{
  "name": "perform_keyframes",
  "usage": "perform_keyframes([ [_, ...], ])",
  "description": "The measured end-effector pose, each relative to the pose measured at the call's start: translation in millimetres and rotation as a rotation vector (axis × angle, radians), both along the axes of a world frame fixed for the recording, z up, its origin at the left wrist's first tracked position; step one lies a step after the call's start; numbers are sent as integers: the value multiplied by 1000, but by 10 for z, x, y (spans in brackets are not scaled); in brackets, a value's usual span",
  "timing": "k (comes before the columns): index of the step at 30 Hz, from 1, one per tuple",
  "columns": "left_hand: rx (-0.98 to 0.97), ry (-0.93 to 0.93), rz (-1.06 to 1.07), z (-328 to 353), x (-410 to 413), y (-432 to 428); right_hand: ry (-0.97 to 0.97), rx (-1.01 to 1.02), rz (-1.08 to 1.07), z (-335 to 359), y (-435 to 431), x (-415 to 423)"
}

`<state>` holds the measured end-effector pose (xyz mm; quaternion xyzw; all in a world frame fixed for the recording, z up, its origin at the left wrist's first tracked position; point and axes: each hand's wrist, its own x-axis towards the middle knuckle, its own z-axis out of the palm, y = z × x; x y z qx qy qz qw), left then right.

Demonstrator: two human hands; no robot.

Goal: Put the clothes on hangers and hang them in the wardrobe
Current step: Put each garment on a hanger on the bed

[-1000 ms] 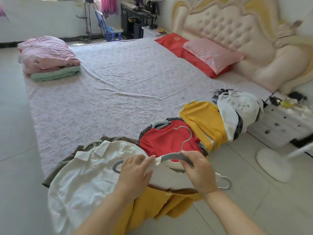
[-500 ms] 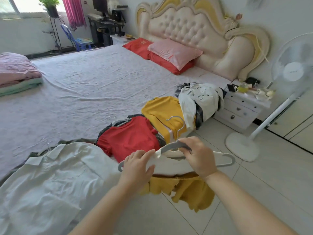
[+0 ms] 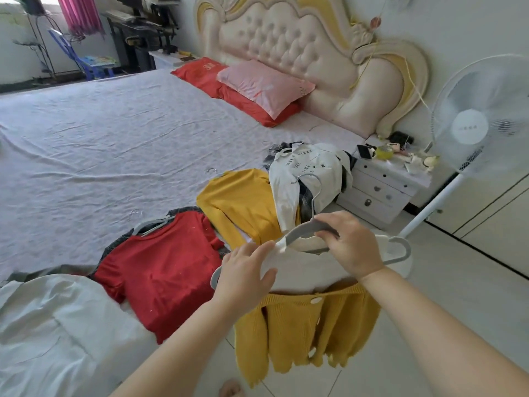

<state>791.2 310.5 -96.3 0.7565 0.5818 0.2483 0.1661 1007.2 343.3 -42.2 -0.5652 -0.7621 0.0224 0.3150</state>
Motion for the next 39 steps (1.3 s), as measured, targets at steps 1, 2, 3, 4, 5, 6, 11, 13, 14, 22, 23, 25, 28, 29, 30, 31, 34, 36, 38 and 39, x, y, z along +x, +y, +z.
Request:
perform_keyframes([
  [1, -9, 8, -2, 0, 52, 137, 2, -18, -3, -9, 142, 53],
  [2, -16, 13, -4, 0, 96, 261, 3, -30, -2, -12, 274, 98],
  [3, -18, 15, -6, 7, 133, 385, 4, -36, 3, -11, 405, 138],
  [4, -21, 17, -6, 19, 168, 514, 5, -43, 11, -10, 545, 175],
  [5, -27, 20, -2, 34, 198, 641, 7, -53, 21, -13, 681, 211],
  [6, -34, 26, 5, 50, 228, 769, 11, -61, 33, -16, 813, 242],
  [11, -50, 52, 84, 101, 425, 1369, 73, -108, 88, -20, 1532, 397],
  [13, -57, 68, 134, 81, 520, 1622, 89, -124, 130, -51, 1875, 465],
  [14, -63, 74, 160, 68, 570, 1750, 88, -125, 156, -72, 2053, 498],
  [22, -89, 68, 400, 121, 1006, 2714, 117, -158, 363, -77, 3465, 728],
  [23, -90, 66, 427, 139, 1027, 2810, 118, -157, 381, -62, 3603, 718],
  [25, -95, 64, 478, 156, 1036, 2973, 130, -169, 420, -49, 3856, 667],
  [28, -99, 62, 541, 145, 982, 3184, 140, -198, 481, -62, 4177, 531],
  [29, -101, 60, 559, 132, 945, 3257, 135, -197, 500, -77, 4280, 474],
  [30, -97, 56, 574, 113, 900, 3330, 128, -196, 518, -93, 4384, 407],
  [31, -93, 52, 590, 95, 851, 3404, 123, -201, 535, -109, 4484, 334],
  [34, -85, 24, 640, 15, 647, 3649, 114, -220, 570, -176, 4798, 64],
  [36, -84, 13, 656, -72, 476, 3838, 120, -226, 572, -259, 4994, -131],
  [38, -103, -1, 664, -160, 295, 4037, 125, -242, 567, -360, 5202, -330],
  [39, -116, -10, 670, -205, 212, 4132, 116, -261, 569, -420, 5304, -428],
])
